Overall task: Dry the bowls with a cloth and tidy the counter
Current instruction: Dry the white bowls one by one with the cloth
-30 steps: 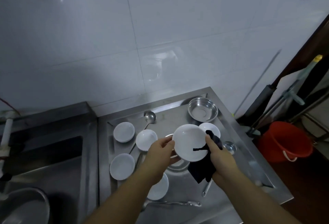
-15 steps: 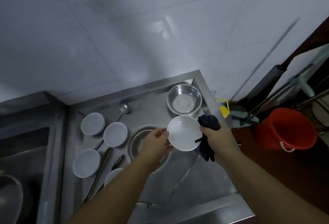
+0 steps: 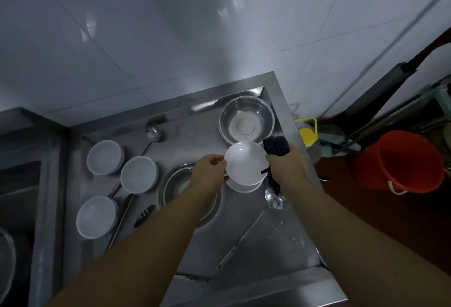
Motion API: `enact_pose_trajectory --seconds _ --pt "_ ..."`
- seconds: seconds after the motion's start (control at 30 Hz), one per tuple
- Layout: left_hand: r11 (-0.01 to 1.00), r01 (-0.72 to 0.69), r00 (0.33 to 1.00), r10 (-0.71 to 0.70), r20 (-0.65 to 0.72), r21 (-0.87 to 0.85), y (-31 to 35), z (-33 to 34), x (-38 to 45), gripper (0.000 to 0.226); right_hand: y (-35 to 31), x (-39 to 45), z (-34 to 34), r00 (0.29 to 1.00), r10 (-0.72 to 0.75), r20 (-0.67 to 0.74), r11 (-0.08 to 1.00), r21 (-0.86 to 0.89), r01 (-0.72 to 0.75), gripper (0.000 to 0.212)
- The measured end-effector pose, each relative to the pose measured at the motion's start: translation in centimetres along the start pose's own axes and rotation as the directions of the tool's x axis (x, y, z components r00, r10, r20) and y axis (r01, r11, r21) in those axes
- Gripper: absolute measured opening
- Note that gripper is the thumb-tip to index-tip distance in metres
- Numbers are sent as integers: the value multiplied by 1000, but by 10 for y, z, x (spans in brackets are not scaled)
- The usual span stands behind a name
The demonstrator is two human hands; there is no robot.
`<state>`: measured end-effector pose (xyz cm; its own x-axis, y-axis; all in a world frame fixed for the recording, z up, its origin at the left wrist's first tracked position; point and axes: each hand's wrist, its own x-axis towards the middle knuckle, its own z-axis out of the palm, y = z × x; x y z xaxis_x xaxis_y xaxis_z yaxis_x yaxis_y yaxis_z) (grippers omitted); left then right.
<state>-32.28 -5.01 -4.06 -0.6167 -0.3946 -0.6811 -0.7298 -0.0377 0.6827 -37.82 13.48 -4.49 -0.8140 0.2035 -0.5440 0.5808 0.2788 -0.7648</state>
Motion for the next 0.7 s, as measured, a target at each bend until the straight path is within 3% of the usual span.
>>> enact_pose_trajectory --seconds 0.1,0.43,0.7 --pt "1000 -3 998 4 -57 14 -7 3 7 17 2 8 4 1000 -18 12 991 -129 19 16" --pt "999 8 997 -5 -73 40 -30 11 9 22 25 11 10 999 -23 42 979 -200 31 23" --pt "995 37 997 -30 -71 97 -29 6 8 24 21 1 5 995 -86 53 966 -238 97 15"
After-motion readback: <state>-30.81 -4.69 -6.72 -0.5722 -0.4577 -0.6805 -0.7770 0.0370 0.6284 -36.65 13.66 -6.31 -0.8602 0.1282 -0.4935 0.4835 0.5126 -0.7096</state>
